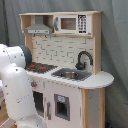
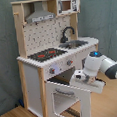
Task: Play with the kitchen
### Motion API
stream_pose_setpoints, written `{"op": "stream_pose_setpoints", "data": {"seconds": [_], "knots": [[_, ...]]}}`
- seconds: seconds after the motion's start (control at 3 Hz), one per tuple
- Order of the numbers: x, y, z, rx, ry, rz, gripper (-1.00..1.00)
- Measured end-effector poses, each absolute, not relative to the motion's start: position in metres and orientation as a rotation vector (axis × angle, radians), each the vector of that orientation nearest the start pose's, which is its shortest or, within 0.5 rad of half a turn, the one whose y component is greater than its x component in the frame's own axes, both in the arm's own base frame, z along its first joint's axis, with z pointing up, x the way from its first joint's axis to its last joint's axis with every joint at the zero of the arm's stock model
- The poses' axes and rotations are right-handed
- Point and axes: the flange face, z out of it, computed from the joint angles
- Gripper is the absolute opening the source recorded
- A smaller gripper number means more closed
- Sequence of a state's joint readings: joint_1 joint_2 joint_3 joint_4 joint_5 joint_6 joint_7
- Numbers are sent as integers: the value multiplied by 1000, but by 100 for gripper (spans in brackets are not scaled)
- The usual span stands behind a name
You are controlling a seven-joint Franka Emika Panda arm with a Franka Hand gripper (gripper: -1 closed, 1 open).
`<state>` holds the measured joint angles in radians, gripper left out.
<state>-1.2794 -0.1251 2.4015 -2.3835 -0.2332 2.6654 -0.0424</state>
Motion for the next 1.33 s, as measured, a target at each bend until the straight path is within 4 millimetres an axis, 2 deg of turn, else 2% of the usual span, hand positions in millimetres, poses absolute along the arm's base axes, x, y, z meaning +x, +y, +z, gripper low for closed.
{"op": "stream_pose_setpoints", "data": {"seconds": [0.67, 1.33], "knots": [[228, 464, 331, -2543, -2036, -376, 100], [220, 459, 356, -2621, -2040, -352, 100]]}}
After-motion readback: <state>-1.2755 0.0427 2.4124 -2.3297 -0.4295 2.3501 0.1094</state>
